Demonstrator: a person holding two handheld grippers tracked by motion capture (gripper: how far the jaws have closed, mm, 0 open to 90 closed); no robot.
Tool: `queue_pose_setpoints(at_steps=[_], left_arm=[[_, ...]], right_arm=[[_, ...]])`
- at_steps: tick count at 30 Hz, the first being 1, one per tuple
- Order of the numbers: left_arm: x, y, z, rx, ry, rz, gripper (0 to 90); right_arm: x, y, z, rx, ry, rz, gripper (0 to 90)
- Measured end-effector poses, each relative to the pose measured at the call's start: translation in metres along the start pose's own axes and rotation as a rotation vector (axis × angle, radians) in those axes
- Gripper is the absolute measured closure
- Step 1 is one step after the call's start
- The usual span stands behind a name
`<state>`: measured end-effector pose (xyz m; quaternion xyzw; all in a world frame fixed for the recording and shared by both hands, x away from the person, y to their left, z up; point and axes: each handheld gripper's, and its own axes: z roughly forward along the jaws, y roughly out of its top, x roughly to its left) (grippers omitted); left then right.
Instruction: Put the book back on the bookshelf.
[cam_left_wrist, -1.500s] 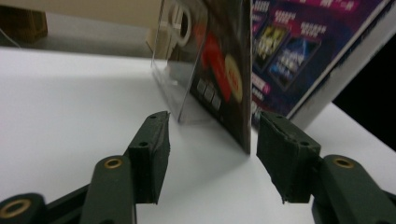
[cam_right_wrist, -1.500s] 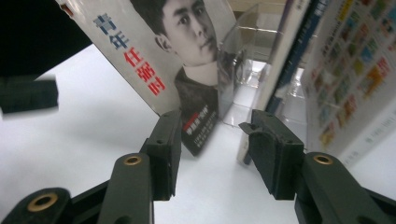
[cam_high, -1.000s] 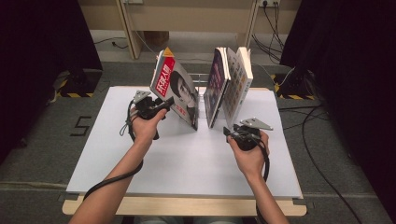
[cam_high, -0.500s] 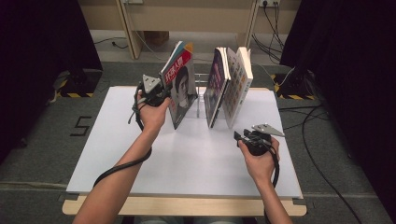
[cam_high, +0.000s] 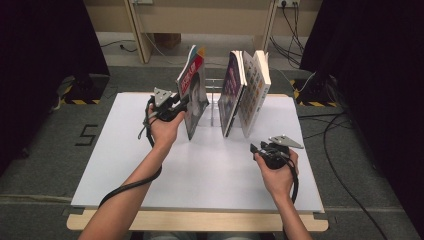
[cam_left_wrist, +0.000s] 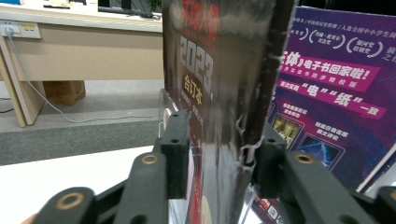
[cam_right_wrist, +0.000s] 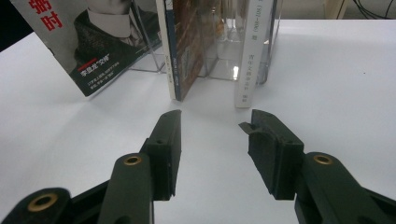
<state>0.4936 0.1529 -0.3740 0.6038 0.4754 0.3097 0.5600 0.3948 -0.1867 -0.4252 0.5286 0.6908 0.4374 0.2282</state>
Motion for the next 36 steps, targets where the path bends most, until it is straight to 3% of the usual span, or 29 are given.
queue_pose_setpoints(at_steps=[5, 14, 16, 18, 20, 23, 26, 31, 36], left_arm=[[0.001, -0.003, -0.004, 0.008, -0.011, -0.004, 51.7], [-0.005, -0.003, -0.005, 0.023, -0.040, 0.013, 45.1], [-0.008, -0.001, -0.001, 0.062, -0.032, 0.031, 49.2], [-0.008, 0.001, 0.006, 0.076, -0.035, 0.011, 52.9], [-0.006, 0.004, 0.011, 0.089, -0.026, -0.015, 63.9], [-0.007, 0.007, 0.013, 0.092, -0.011, -0.020, 75.7], [-0.008, 0.008, 0.013, 0.089, 0.008, -0.031, 77.9], [-0.006, 0.010, 0.012, 0.081, 0.046, -0.092, 84.0], [-0.007, 0.008, 0.013, 0.069, 0.049, -0.055, 81.5]], right_arm=[[0.000, 0.000, 0.000, 0.000, -0.001, -0.001, 55.0], [0.001, 0.000, 0.000, -0.001, -0.003, -0.006, 55.0], [0.001, 0.000, 0.000, 0.001, 0.000, -0.004, 55.0], [0.002, 0.000, 0.001, 0.004, -0.001, -0.012, 55.0], [0.002, -0.001, 0.001, 0.002, -0.001, -0.012, 55.0], [0.001, -0.001, -0.001, 0.002, -0.003, -0.006, 55.0], [0.000, -0.001, -0.001, 0.001, -0.005, -0.008, 55.0], [-0.001, -0.001, -0.001, 0.001, -0.004, -0.004, 55.0], [-0.002, -0.002, -0.002, 0.000, -0.007, -0.004, 55.0]])
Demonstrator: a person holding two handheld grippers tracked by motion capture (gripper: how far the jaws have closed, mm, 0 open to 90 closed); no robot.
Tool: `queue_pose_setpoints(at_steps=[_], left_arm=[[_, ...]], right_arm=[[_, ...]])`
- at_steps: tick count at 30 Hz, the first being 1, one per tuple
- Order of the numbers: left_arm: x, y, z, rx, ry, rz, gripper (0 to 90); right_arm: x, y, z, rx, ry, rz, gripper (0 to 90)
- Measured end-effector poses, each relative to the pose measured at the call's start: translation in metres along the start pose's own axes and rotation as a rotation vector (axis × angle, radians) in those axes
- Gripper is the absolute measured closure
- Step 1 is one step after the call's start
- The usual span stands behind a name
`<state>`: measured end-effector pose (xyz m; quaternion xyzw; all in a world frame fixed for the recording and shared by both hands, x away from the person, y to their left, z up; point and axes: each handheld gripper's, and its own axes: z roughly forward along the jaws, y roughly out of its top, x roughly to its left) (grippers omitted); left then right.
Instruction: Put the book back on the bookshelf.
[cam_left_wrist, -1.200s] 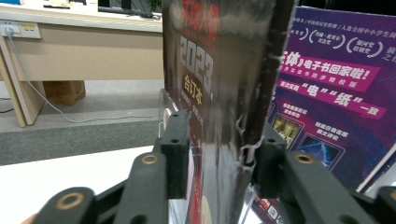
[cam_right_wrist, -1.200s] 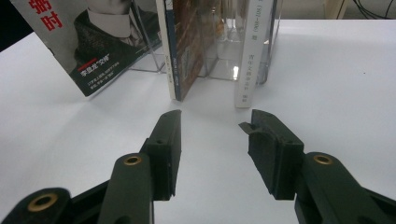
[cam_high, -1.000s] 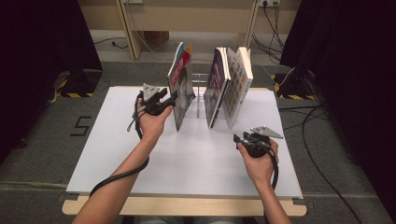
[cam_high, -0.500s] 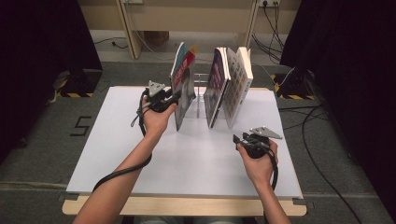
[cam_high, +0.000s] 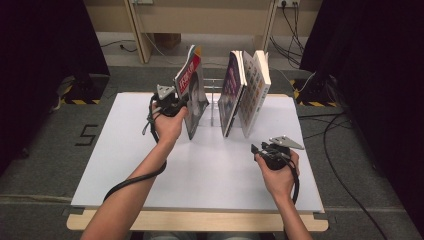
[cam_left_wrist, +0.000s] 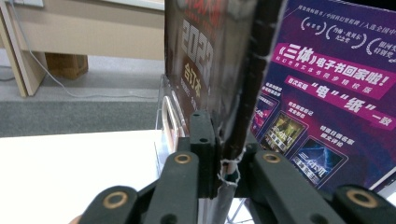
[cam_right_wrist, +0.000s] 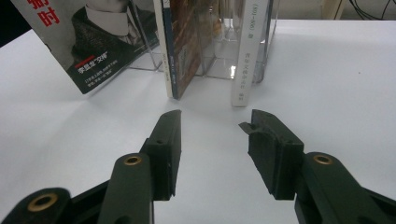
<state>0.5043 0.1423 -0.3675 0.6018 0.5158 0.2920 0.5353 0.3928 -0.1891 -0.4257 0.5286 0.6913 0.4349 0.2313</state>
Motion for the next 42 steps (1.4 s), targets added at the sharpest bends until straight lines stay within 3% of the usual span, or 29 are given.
queue_pose_setpoints(at_steps=[5, 15, 31, 42], left_arm=[[-0.002, -0.001, 0.000, -0.004, -0.019, 0.043, 69.6], [-0.004, -0.002, -0.005, 0.002, -0.052, 0.049, 45.3], [-0.005, -0.013, -0.025, 0.030, -0.088, 0.083, 33.2], [0.018, -0.033, -0.058, 0.054, -0.101, 0.102, 30.9]], right_arm=[[0.000, 0.000, 0.000, 0.001, -0.002, -0.002, 55.0], [-0.001, 0.000, -0.001, -0.003, -0.006, -0.003, 55.0], [-0.002, 0.001, -0.005, 0.001, -0.015, -0.014, 55.0], [-0.009, -0.001, -0.012, 0.000, -0.035, -0.015, 54.8]])
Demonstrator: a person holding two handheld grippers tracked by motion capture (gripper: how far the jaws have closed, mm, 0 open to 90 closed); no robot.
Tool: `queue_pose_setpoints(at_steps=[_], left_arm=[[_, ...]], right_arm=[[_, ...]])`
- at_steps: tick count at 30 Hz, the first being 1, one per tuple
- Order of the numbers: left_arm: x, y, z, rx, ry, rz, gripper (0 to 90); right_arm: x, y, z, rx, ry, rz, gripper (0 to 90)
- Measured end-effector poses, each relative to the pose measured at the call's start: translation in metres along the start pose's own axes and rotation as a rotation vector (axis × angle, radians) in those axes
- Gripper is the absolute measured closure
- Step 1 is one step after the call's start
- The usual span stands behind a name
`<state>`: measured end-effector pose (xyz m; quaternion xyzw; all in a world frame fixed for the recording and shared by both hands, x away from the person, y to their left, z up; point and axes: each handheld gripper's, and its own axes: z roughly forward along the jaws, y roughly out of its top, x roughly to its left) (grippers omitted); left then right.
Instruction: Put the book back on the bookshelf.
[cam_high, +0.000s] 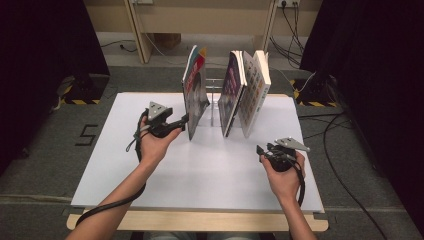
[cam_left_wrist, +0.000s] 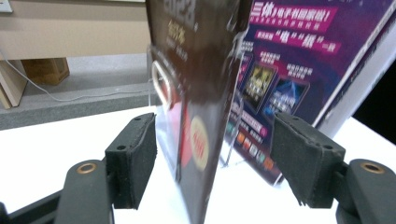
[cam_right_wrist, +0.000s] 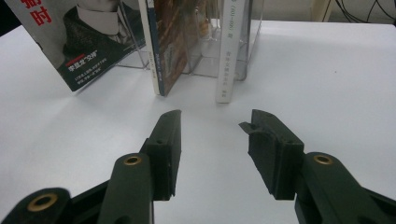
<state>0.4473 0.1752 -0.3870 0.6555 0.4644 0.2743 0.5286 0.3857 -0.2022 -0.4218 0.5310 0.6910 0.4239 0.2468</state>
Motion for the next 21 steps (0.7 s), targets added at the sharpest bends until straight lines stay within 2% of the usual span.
queue_pose_setpoints(at_steps=[3, 14, 21], left_arm=[[0.009, -0.009, -0.010, 0.010, 0.005, -0.018, 30.8], [0.040, -0.042, -0.050, 0.027, 0.039, -0.039, 30.6], [0.055, -0.064, -0.069, 0.040, 0.066, -0.064, 30.5]], right_arm=[[-0.002, -0.001, -0.003, 0.002, -0.008, -0.001, 54.8], [-0.013, -0.008, -0.009, 0.011, -0.037, 0.005, 54.6], [-0.019, -0.014, -0.013, 0.021, -0.055, 0.011, 54.5]])
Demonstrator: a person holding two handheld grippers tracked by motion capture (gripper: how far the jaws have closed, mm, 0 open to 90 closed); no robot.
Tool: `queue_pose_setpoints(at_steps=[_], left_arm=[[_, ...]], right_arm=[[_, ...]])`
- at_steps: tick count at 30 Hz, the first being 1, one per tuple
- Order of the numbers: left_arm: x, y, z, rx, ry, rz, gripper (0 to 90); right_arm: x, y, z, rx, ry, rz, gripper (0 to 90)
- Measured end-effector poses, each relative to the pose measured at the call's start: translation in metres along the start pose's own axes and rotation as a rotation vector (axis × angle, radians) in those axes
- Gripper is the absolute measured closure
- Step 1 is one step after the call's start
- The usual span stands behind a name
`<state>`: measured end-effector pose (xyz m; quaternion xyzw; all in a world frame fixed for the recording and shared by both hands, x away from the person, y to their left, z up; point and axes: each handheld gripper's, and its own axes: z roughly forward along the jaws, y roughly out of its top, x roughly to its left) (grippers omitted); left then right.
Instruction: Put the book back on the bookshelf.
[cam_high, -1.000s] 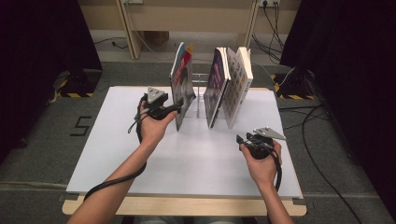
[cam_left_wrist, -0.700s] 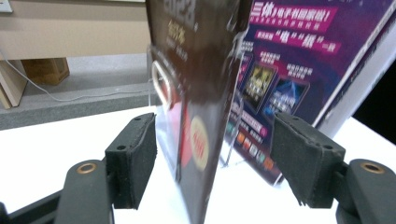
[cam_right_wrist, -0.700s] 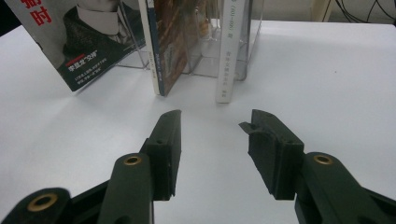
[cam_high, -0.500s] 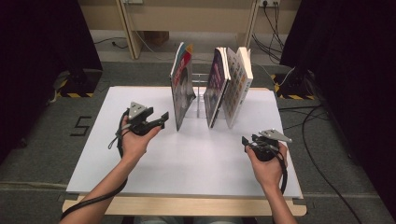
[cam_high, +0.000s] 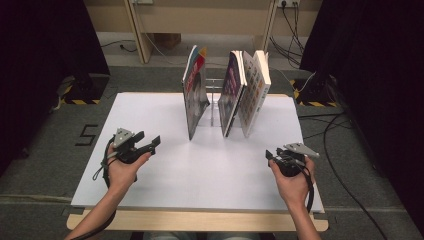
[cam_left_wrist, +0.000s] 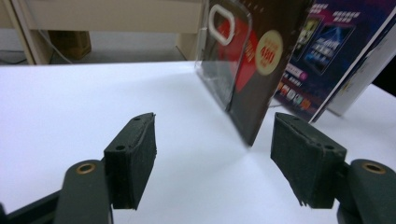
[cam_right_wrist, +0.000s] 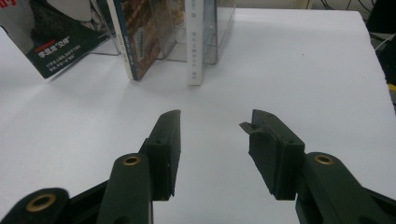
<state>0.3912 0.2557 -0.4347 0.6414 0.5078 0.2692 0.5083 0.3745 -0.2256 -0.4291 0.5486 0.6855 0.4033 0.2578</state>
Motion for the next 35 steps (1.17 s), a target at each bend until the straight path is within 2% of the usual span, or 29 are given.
queue_pose_setpoints(at_steps=[12, 19, 25, 29, 32, 35], left_arm=[[0.031, -0.037, -0.020, 0.043, 0.062, -0.044, 30.5], [0.043, -0.055, -0.027, 0.061, 0.097, -0.066, 30.5], [0.049, -0.067, -0.028, 0.062, 0.111, -0.084, 30.6], [0.048, -0.073, -0.029, 0.049, 0.118, -0.085, 30.6], [0.046, -0.072, -0.030, 0.033, 0.114, -0.078, 30.5], [0.043, -0.071, -0.030, 0.026, 0.130, -0.012, 30.5]], right_arm=[[-0.013, -0.013, 0.001, 0.019, -0.030, 0.014, 53.7], [-0.020, -0.022, 0.004, 0.038, -0.044, 0.018, 53.3], [-0.023, -0.032, 0.006, 0.045, -0.058, 0.018, 53.0], [-0.023, -0.035, 0.006, 0.025, -0.053, 0.042, 51.6], [-0.022, -0.036, 0.006, 0.018, -0.050, 0.036, 50.4], [-0.021, -0.036, 0.005, 0.005, -0.046, 0.037, 49.7]])
